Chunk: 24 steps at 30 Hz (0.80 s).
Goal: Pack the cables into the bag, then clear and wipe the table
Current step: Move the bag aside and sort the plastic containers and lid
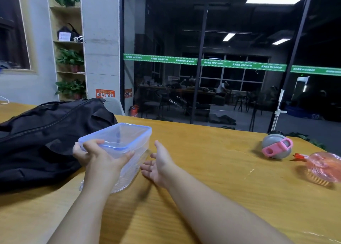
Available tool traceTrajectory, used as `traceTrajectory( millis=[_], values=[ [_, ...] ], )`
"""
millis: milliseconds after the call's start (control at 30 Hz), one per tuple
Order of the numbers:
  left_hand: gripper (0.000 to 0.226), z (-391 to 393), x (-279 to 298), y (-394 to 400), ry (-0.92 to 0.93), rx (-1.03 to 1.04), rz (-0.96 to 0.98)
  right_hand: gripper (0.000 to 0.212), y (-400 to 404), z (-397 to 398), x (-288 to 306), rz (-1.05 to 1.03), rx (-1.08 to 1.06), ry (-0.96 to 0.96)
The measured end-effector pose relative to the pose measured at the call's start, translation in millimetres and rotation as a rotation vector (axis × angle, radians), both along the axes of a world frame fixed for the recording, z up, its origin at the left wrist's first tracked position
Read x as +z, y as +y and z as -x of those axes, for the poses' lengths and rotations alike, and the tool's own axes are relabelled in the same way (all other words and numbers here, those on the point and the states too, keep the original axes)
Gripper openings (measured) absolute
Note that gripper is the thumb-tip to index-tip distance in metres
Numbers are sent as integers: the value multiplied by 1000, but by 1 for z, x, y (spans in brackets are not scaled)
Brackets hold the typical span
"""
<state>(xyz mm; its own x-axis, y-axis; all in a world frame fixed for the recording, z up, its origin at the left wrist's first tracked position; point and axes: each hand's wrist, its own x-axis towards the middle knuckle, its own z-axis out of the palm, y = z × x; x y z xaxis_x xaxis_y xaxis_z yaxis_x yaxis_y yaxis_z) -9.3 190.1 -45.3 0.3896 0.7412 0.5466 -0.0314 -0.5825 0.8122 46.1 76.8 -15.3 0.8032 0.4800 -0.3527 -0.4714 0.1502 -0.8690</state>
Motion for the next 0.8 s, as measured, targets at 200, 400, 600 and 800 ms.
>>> traceTrajectory(
  millis=[200,400,600,800],
  values=[
    [87,-2,-2,1,-4,37,18,68,6,0,0,-65,-10,27],
    [89,-3,-9,1,53,46,62,68,4,2,3,-71,-7,33],
    [81,4,-6,-20,147,111,25,68,-13,-3,11,-63,-21,-2],
    [84,8,-3,-39,378,188,-199,62,-38,-1,19,-57,-48,-47]
  ],
)
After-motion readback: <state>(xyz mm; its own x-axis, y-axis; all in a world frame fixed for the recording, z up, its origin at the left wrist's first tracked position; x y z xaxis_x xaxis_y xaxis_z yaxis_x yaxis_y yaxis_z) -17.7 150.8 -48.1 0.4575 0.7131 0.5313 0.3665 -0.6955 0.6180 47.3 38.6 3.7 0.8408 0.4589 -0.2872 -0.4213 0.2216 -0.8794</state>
